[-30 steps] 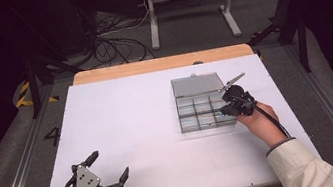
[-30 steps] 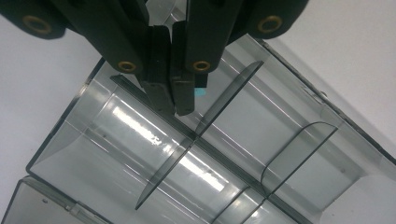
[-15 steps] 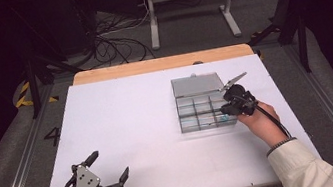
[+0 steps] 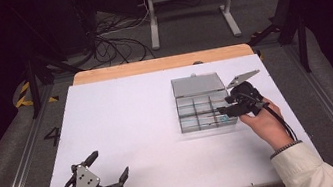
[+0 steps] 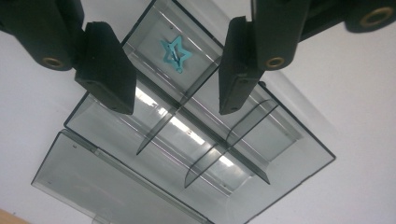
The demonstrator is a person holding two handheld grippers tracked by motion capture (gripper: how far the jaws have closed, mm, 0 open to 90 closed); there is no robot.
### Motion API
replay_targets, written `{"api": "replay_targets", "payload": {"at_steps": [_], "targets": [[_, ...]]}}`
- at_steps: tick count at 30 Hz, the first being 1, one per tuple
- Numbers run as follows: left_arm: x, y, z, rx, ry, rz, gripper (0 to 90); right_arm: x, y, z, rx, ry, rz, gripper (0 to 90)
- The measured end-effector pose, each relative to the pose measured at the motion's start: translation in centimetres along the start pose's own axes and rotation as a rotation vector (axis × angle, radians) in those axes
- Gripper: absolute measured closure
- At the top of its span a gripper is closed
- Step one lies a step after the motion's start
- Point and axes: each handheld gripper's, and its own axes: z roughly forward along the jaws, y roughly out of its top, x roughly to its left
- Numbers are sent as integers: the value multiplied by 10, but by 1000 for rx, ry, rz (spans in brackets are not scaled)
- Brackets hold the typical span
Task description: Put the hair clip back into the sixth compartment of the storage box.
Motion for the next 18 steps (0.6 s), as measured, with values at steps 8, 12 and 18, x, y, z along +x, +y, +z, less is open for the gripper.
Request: {"api": "replay_targets", "payload": {"at_steps": [8,12,18], "targets": [[0,0,0,0,2,3,24,6,-1,-12,-53,3,-21,413],[0,0,0,1,1,0,24,7,-2,-16,-67,4,-28,406],[0,0,0,0,0,-3,24,8,-3,-24,-98,3,-33,383]]}}
